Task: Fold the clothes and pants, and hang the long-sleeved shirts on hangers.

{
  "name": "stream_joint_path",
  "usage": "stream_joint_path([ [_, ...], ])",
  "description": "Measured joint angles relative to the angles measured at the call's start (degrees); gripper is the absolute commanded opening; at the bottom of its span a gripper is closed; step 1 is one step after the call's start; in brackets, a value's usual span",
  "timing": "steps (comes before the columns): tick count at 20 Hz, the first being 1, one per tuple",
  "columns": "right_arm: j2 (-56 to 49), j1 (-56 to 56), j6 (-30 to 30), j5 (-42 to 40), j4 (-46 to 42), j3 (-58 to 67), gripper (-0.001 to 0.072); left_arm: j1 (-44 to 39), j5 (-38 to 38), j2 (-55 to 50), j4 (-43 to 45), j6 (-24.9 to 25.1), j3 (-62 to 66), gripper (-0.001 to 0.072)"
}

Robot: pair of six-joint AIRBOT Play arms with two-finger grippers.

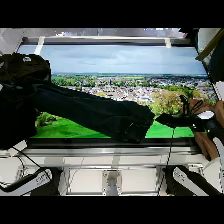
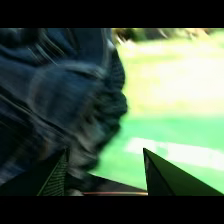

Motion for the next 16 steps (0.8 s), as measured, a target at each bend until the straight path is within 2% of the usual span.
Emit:
stream_joint_path([
  [5,-6.51,4.33,-5.77,-1.95,11.13,-0.07,0.0503,0.59,-2.10,0.48,0.24,0.00,0.00,0.0015],
  [6,-7.89,5.35,-6.45,-2.10,12.48,-0.07,0.0388,0.66,-2.27,0.50,0.24,0.00,0.00,0.0015],
  [7,-9.09,6.34,-6.84,-2.38,13.00,-0.07,0.0193,0.68,-2.47,0.52,0.28,0.00,0.00,0.0015],
  [8,-10.05,7.34,-7.17,-2.82,13.49,0.02,0.0039,0.70,-2.56,0.55,0.28,0.00,0.00,0.0015],
  [12,-10.99,8.72,-7.89,-3.48,14.32,4.55,0.0026,0.70,-3.19,1.29,-0.02,-0.07,0.00,0.0015],
  [16,-7.96,4.96,-5.18,0.76,7.56,18.82,0.0026,0.63,-3.82,5.01,-2.58,-0.22,-0.02,0.0014],
])
